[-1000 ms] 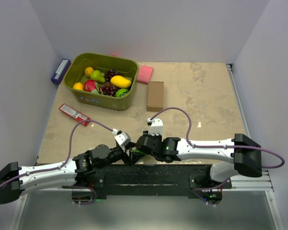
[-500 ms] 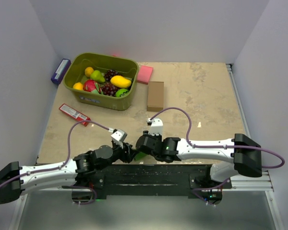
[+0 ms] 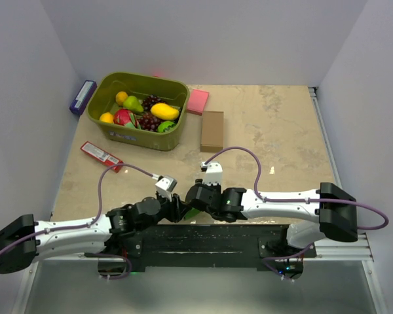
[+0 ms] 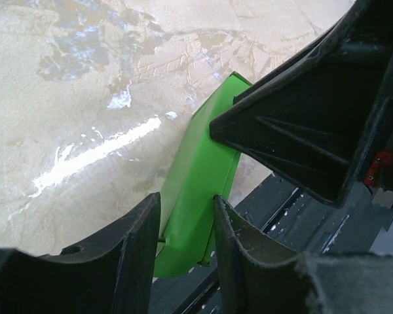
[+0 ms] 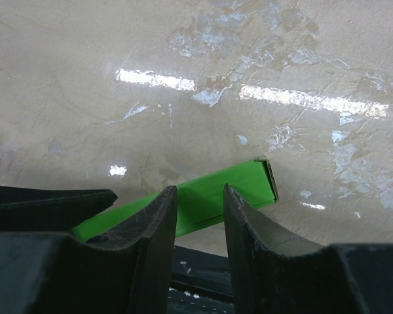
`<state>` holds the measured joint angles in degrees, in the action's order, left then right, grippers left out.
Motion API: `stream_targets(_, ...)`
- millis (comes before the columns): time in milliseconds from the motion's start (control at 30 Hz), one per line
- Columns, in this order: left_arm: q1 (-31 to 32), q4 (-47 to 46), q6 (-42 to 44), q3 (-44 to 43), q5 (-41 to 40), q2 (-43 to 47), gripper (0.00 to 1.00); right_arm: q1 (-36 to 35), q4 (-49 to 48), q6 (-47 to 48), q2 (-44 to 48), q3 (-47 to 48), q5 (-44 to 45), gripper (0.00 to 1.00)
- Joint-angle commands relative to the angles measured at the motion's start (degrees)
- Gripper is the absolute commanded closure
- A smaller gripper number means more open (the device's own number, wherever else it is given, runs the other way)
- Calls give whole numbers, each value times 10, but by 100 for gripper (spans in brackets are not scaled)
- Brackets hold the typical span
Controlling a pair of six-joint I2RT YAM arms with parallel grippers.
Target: Fold the paper box
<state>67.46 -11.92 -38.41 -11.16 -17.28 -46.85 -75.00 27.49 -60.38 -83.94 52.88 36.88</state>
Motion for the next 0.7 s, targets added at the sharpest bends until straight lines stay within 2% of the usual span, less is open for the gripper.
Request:
stream_targets(0, -1, 54, 4, -2, 18, -35, 59, -6, 80, -18, -53, -50, -107, 62)
stream_targets(133, -1, 47, 32, -14, 14, -14, 53, -6, 81, -21, -50, -51, -107, 62)
stream_targets(267, -1, 46, 61, -39, 8, 6, 37, -7, 79, -18, -51, -50, -107, 62)
stream_targets(367, -1, 39, 82, -52, 19, 0, 32, -6, 78, -17, -52, -50, -107, 62)
stream_targets(667, -1, 23, 151, -74, 61, -79, 30, -6, 73, -18, -47, -53, -108, 62)
